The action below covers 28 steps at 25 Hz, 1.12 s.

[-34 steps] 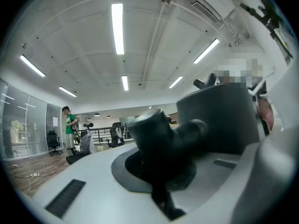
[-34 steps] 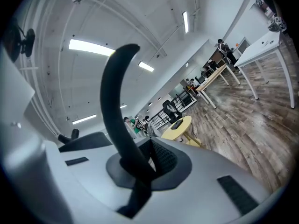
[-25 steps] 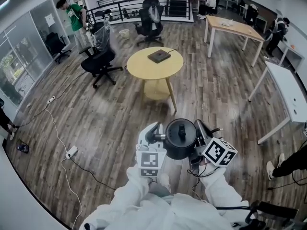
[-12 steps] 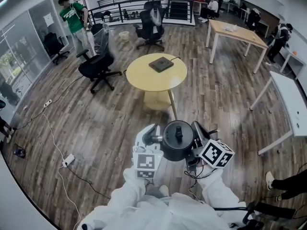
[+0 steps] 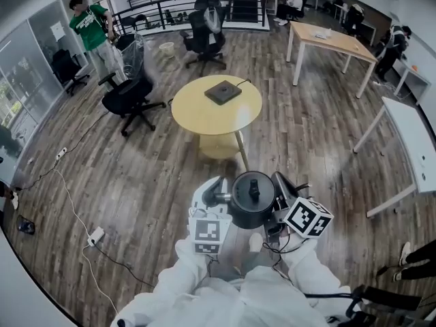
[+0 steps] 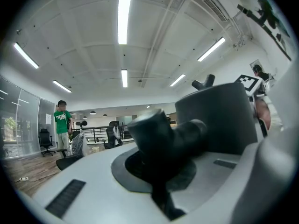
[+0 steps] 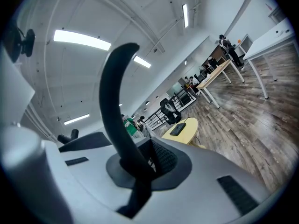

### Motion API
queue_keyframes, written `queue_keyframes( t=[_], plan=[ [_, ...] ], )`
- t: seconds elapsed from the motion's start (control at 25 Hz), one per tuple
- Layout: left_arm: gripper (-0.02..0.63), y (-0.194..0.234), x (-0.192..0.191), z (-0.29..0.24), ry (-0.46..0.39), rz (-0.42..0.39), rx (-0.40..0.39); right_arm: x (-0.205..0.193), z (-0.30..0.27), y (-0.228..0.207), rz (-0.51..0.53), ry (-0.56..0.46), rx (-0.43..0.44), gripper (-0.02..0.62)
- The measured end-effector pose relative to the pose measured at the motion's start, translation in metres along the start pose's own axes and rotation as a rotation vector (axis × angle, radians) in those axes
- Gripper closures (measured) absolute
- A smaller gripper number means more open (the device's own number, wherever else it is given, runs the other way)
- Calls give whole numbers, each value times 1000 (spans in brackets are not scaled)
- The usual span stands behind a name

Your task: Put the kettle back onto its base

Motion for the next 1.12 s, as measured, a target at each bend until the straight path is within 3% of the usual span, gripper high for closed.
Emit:
queue_keyframes(
  t=[0.4, 1.12],
  plan=[
    [609, 23, -15, -70, 4, -3, 41, 17, -75, -31, 4, 26, 35, 584],
    [609, 47, -33, -273, 14, -27, 109, 97, -251, -135, -5, 64, 107, 584]
  ],
)
Point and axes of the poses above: the fingertips, and each gripper's own axes: z backward along the fingers, y to its left, x out of its top, the point moved 6 cm from there along z, backward along the fingers, and after that the axes turned 8 degrees about -y, right-handed, at the moved point
